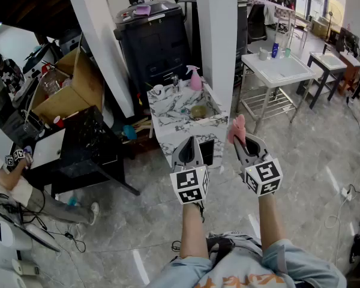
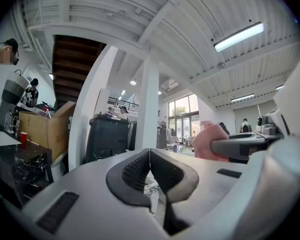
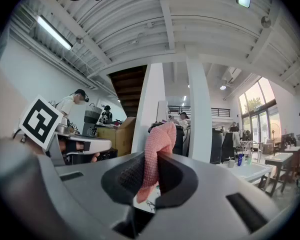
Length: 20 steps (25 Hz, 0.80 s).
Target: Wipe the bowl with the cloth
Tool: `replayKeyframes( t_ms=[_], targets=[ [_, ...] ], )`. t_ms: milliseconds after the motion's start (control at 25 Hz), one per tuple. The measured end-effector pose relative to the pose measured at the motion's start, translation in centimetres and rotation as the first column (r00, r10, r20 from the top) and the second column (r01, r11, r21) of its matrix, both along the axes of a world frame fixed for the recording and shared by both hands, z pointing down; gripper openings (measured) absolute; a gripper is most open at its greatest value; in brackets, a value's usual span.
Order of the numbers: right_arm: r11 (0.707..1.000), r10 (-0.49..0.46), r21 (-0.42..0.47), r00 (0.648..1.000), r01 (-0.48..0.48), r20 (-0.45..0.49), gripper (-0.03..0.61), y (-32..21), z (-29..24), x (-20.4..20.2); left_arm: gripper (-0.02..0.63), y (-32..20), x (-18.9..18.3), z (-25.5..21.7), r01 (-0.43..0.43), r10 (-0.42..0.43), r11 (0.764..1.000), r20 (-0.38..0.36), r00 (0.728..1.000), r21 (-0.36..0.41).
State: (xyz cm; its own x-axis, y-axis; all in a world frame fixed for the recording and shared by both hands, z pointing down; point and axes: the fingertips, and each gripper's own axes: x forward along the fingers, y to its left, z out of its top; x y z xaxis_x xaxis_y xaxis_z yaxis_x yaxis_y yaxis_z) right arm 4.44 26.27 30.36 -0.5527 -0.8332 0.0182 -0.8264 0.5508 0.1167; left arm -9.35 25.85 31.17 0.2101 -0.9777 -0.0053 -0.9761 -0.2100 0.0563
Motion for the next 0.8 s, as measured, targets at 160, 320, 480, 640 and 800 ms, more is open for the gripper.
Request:
replayKeyframes(
  t_ms=[160,320,480,640,800],
  targets=[
    [1.0,0.003,-0.002,1.0,-0.003,0.006,0.049,-0.8,0.3,-0.5,0.023,-0.9,-0.4,0.2,-0.015,0.015,1.0,0.005,1.0,-0.002],
    [1.0,0.008,0.0,1.0,-0.008,0.02,0.049,-1.8,0.4,-0.8,0.023,-1.8,-0.7,0.5,-0.019,0.019,1.0,0.005,1.0,-0.006],
    [0.999,0.031,-0.017,0.997,-0.03,0.066,0.049,-2.8,0.5,-0.8,0.023,-2.5,-1.5,0.7,-0.016,0.016,1.0,0.003,1.0,-0.01],
    [0.998,0.053,-0.027,0.997,-0.052,0.057,0.049,-3.5,1.0,-0.6,0.023,-3.1,-2.0,0.9,-0.02,0.02,1.0,0.0,1.0,-0.012],
    [0.998,0.067,-0.025,0.997,-0.066,0.049,0.049,-3.8,1.1,-0.7,0.023,-3.6,-2.5,1.0,-0.022,0.022,1.0,-0.013,1.0,-0.01]
  ],
)
